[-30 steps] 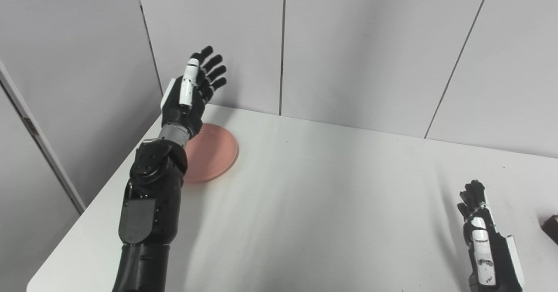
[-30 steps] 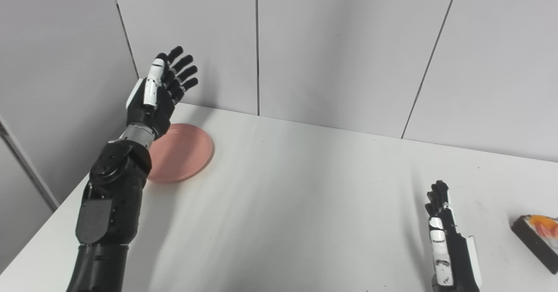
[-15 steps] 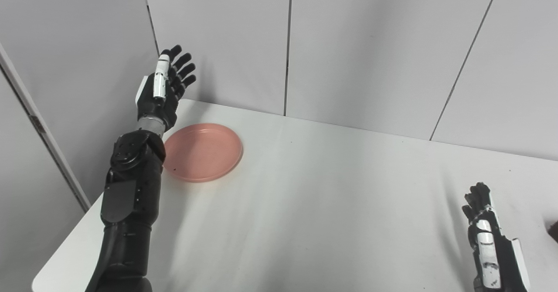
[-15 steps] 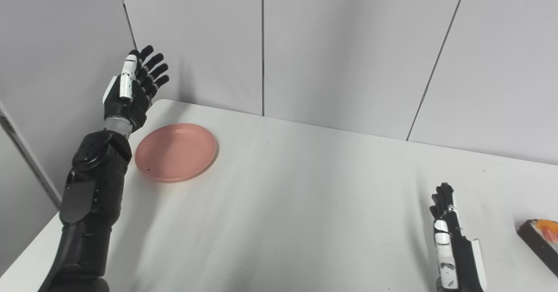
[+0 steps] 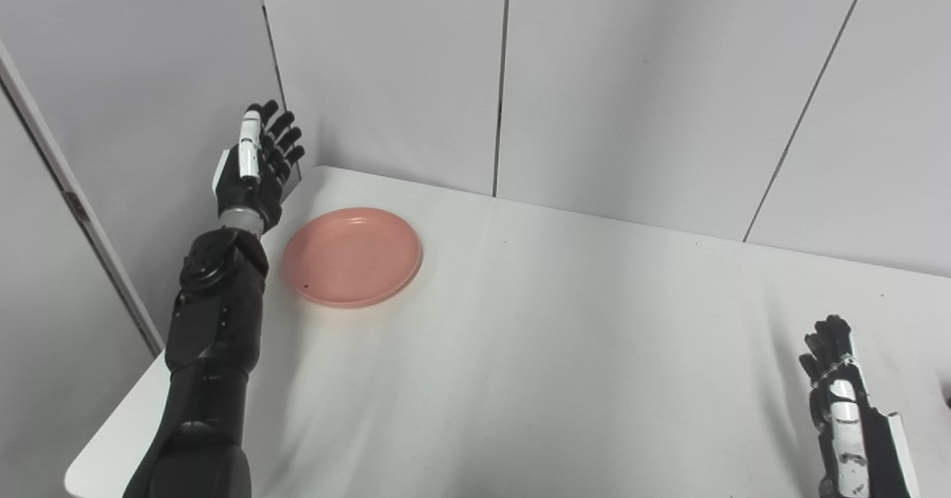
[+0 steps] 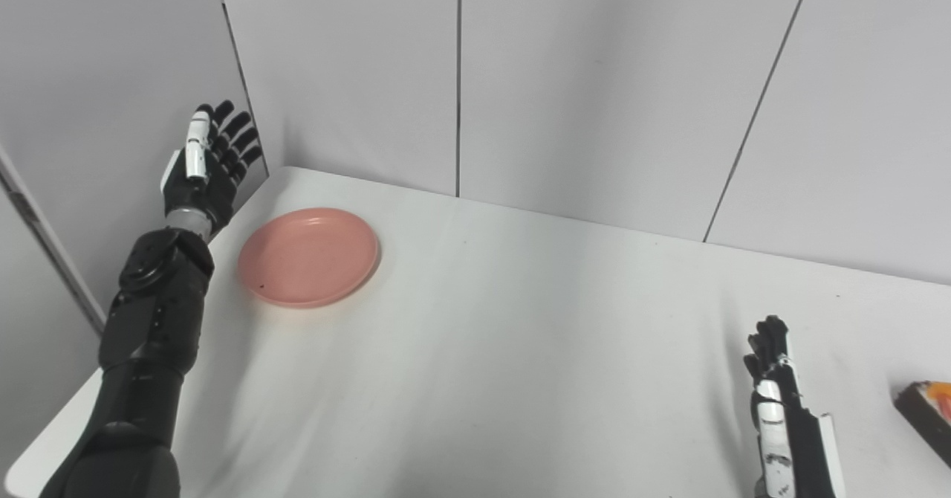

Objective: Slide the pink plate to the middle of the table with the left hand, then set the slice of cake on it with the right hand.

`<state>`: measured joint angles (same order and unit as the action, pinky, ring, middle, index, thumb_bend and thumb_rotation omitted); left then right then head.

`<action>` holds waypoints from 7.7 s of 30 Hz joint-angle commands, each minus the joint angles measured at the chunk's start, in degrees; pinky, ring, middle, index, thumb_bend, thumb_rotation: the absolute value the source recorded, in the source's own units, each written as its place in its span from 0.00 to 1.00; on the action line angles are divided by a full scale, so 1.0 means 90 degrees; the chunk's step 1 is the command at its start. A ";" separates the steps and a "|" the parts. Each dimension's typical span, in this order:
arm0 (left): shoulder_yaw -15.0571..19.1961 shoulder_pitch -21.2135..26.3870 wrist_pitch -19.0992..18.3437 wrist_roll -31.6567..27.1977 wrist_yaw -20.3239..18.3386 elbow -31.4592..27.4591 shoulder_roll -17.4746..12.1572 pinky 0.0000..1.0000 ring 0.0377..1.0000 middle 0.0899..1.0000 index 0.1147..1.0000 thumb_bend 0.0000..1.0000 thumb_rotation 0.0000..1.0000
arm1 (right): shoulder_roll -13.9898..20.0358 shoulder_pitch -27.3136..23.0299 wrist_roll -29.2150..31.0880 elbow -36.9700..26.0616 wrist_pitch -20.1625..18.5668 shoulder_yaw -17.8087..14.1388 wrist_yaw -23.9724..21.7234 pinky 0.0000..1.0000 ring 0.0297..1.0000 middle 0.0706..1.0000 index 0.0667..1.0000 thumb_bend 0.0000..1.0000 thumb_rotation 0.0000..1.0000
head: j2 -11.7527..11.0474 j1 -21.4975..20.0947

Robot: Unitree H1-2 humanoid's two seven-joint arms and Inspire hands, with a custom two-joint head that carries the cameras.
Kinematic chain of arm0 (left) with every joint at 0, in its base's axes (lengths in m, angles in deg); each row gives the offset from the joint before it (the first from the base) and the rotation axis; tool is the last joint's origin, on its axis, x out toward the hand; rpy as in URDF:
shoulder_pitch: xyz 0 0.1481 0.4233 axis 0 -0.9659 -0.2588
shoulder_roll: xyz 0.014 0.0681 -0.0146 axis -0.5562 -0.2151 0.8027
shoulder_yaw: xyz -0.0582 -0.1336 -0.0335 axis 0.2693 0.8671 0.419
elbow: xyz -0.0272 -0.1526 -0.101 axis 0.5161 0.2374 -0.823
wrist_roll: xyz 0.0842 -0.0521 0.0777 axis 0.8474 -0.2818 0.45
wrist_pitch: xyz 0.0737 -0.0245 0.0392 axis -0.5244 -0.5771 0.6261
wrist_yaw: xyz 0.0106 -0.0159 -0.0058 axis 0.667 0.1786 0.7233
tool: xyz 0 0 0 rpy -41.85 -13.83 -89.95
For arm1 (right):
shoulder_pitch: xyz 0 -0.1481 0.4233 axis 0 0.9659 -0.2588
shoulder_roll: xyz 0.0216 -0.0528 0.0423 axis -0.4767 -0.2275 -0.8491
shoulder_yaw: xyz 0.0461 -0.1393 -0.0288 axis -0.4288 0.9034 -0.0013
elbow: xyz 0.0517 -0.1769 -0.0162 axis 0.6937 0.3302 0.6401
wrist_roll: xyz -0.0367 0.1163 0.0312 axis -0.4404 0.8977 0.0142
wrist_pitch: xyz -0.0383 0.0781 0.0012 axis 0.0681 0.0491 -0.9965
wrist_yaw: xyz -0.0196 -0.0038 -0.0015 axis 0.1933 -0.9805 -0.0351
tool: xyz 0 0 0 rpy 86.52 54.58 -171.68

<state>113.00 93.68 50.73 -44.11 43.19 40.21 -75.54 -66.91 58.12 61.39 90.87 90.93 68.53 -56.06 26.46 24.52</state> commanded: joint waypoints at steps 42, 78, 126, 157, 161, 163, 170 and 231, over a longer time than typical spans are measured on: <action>0.0454 -0.0113 0.0712 -0.0432 -0.0143 0.1417 -0.0411 0.96 0.94 0.92 0.90 0.37 1.00 | 0.0168 0.0429 0.0067 0.0460 -0.0145 -0.0112 -0.0126 1.00 1.00 1.00 1.00 0.32 1.00 | 0.0157 0.0087; -0.0364 -0.0409 0.0718 -0.0377 -0.0265 0.1404 0.0454 0.91 0.89 0.88 0.87 0.38 1.00 | 0.0136 0.0418 -0.0011 0.0388 -0.0164 -0.0091 -0.0135 1.00 1.00 1.00 1.00 0.32 1.00 | 0.0304 -0.0131; -0.2358 -0.0950 -0.1163 0.0069 -0.0727 -0.0763 0.2401 0.86 0.86 0.85 0.85 0.39 1.00 | -0.0466 0.0503 -0.1003 -0.0541 -0.0996 0.0244 0.0317 0.98 0.98 0.99 1.00 0.37 1.00 | 0.0908 -0.2085; -0.2394 -0.1426 -0.1250 -0.0278 -0.1651 -0.0645 0.2498 0.89 0.89 0.89 0.88 0.40 1.00 | -0.0924 0.0198 -0.1822 -0.0185 -0.1065 0.0304 0.1057 0.98 0.98 0.99 1.00 0.40 1.00 | 0.1045 -0.4653; -0.2380 -0.1438 -0.1234 -0.0247 -0.1698 -0.0599 0.2473 0.90 0.89 0.89 0.88 0.40 1.00 | -0.0862 0.0167 -0.2124 -0.0231 -0.1004 0.0347 0.1195 0.95 0.97 0.98 0.99 0.46 1.00 | 0.1049 -0.4875; -0.2378 -0.1450 -0.1245 -0.0249 -0.1724 -0.0604 0.2460 0.90 0.89 0.89 0.88 0.40 1.00 | -0.0839 0.0180 -0.2417 -0.0376 -0.1079 0.0386 0.1282 0.94 0.97 0.97 0.98 0.47 1.00 | 0.1045 -0.4986; -0.2364 -0.1524 -0.1299 -0.0280 -0.1838 -0.0684 0.2403 0.90 0.88 0.88 0.88 0.40 1.00 | -0.0811 0.0178 -0.3184 -0.1008 -0.1346 0.0410 0.1512 0.85 0.89 0.90 0.94 0.61 0.99 | 0.1067 -0.5420; -0.2224 -0.1404 -0.1054 -0.0561 -0.2311 -0.0079 0.2025 0.90 0.90 0.90 0.90 0.41 1.00 | 0.1625 -0.1264 -0.4446 -0.2304 -0.3317 -0.1336 0.1093 0.69 0.81 0.87 0.93 0.90 0.58 | 0.0995 -0.6355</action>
<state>93.04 83.39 42.92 -50.93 20.78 36.67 -55.93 -54.05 49.06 20.97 70.97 60.19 57.47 -47.71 35.42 -32.70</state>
